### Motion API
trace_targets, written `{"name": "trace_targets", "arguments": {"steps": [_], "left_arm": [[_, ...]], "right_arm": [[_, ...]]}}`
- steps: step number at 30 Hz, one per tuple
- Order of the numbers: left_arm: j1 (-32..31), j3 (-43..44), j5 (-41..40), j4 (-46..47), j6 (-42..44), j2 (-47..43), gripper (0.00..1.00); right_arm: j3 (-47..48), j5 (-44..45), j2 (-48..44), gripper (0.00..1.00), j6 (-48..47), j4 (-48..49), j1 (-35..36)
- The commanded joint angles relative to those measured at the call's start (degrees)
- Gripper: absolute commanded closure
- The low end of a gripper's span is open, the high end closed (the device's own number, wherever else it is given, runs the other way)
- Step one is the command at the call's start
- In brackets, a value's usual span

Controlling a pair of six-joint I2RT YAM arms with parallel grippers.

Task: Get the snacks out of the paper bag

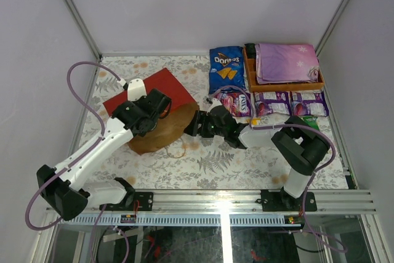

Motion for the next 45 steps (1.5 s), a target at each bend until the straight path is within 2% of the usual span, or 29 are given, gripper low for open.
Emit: {"name": "trace_targets", "arguments": {"steps": [1,7,12,15,19,21,27,30,40,45], "left_arm": [[-0.21,3.1,-6.89,-7.9,-3.5,0.25,1.0],[-0.23,3.84,-6.62,-5.96,-1.44,4.78,1.0],[-0.21,3.9,-5.2,-1.84,2.1,6.34,1.0],[-0.12,5.17,-3.96,-0.72,2.94,6.81,1.0],[-0.13,6.87,-0.09,1.11,5.75,6.46,1.0],[-0.09,7.31,1.52,1.7,7.41,6.33,1.0],[-0.01,6.9,7.24,2.99,11.66,5.33,1.0],[-0.1,5.77,10.8,4.61,12.79,4.35,1.0],[-0.03,6.07,14.17,6.82,15.62,1.95,1.0],[-0.03,6.2,14.62,7.17,16.55,2.16,1.0]], "right_arm": [[1.5,-1.92,-1.19,0.27,1.5,7.31,0.22],[-2.59,-1.33,-8.84,0.29,0.41,4.1,0.3],[-2.88,0.42,-8.23,0.31,2.3,8.1,3.9],[-2.85,4.69,-5.48,0.32,6.53,16.02,8.37],[-2.16,6.98,5.85,0.37,19.73,34.37,10.52],[1.2,8.8,10.71,0.4,23.79,37.13,11.62],[11.76,15.36,21.81,0.41,26.44,37.58,13.42],[15.82,17.9,24.57,0.42,25.93,37.43,13.42],[28.94,22.07,31.69,0.53,28.17,24.14,13.59],[29.05,24.43,31.11,0.55,28.63,18.12,13.93]]}}
